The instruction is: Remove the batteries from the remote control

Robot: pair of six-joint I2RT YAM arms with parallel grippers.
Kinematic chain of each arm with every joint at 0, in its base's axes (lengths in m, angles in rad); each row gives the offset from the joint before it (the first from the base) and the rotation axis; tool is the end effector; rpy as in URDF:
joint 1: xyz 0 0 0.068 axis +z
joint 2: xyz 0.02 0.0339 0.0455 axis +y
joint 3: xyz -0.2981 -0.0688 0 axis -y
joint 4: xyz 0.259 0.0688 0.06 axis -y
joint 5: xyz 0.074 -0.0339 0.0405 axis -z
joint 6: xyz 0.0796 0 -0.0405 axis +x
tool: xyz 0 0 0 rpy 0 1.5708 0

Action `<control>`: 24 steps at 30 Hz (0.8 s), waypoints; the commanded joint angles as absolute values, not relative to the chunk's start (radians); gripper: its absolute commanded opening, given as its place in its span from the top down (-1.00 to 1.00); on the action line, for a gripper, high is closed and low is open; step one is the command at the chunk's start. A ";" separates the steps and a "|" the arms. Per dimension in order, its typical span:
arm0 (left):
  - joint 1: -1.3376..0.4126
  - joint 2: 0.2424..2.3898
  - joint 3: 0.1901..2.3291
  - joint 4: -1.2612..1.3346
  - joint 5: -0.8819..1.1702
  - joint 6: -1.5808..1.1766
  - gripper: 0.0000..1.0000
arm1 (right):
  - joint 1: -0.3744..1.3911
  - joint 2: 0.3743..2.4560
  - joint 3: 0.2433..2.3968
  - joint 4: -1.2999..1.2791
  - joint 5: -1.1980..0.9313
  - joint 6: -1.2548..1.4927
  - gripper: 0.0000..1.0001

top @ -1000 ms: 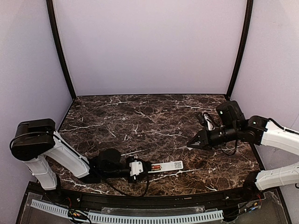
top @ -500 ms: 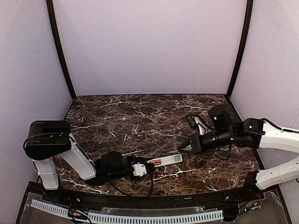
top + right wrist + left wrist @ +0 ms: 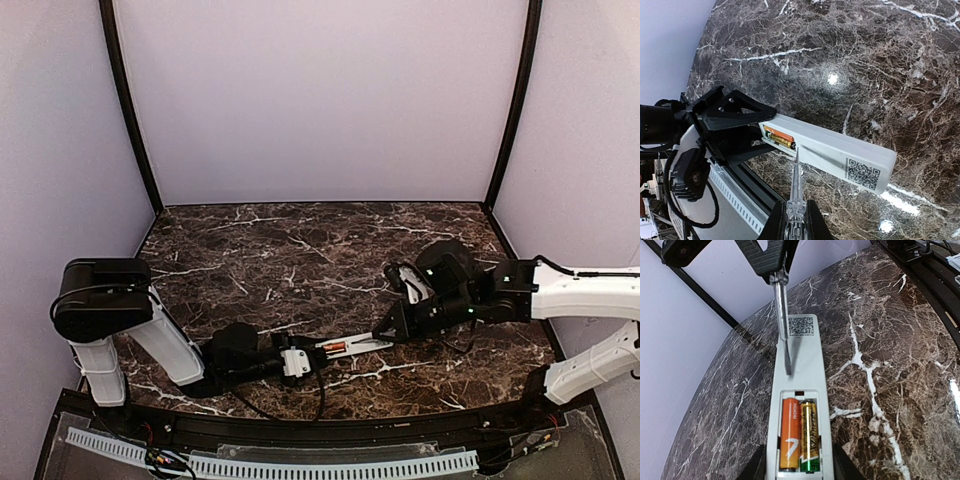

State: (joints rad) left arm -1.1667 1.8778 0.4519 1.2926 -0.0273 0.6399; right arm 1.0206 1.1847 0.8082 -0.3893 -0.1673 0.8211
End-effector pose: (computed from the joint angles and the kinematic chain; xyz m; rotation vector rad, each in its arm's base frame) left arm 0.1432 -0.3293 0.1296 1.3363 1.0794 -0.3686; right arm 0.1354 0.2461 0.2445 -0.3510 2.5758 1.0124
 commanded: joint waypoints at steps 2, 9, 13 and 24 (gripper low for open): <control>-1.144 1.879 0.445 1.321 0.038 0.601 0.99 | 1.049 1.243 0.861 -0.374 -0.143 0.832 1.00; -1.134 1.887 0.455 1.290 0.046 0.592 0.99 | 1.057 1.287 0.881 -0.369 -0.146 0.828 1.00; -1.134 1.889 0.458 1.283 0.042 0.593 0.99 | 1.057 1.297 0.888 -0.370 -0.149 0.825 1.00; -1.134 1.896 0.468 1.267 0.026 0.591 0.99 | 1.060 1.326 0.905 -0.371 -0.161 0.818 1.00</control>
State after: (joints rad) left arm -1.1366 1.8935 0.4545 1.2758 0.0280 0.6048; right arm 1.0473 1.3128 0.8764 -0.3885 -0.1596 0.8230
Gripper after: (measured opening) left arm 0.360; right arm 0.105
